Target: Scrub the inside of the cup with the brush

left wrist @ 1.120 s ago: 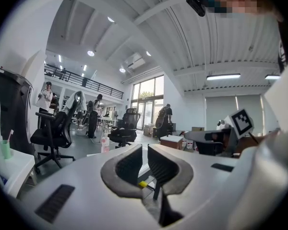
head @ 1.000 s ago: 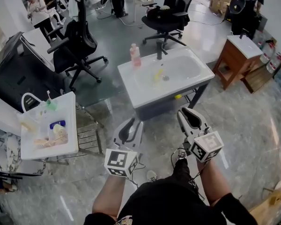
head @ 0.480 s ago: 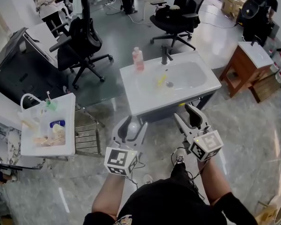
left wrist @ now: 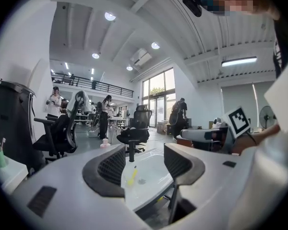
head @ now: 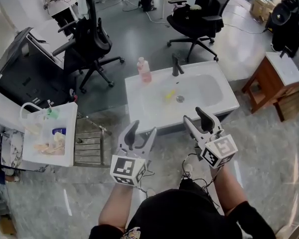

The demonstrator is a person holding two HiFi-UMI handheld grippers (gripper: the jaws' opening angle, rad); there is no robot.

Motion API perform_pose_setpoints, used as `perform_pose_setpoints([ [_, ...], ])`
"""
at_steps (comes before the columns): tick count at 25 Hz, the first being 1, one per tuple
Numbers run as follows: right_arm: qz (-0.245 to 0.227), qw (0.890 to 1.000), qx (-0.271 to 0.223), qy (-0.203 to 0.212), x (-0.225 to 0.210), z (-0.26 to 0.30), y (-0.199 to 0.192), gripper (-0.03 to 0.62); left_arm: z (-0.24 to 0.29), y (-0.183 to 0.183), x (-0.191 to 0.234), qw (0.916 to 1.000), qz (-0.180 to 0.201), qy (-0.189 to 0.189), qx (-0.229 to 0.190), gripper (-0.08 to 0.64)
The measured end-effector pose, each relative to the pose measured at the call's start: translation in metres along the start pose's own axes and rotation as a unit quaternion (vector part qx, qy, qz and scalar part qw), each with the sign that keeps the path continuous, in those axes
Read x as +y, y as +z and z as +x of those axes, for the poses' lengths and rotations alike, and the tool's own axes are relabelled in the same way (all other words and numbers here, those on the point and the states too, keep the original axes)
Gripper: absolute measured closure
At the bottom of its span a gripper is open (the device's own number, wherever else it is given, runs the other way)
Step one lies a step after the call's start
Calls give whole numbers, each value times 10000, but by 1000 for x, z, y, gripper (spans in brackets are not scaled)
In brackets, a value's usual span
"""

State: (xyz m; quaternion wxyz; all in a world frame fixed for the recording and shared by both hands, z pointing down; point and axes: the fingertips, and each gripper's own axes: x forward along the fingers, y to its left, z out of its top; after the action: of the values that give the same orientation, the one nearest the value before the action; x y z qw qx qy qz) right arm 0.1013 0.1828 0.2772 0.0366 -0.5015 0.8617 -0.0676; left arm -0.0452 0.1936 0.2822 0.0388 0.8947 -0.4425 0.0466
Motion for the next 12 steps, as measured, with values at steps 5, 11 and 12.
perform_pose_setpoints([
  [5,105,9997,35,212,-46,11,4,356,39,1,-11,9996,-44,256,58,334],
  [11,210,9988,46,432,-90,21,11,357,75,4,-23,9986,-53,492,162,334],
  [12,228,9986,48,465,-96,22,12,357,80,4,-25,9984,-42,527,179,333],
])
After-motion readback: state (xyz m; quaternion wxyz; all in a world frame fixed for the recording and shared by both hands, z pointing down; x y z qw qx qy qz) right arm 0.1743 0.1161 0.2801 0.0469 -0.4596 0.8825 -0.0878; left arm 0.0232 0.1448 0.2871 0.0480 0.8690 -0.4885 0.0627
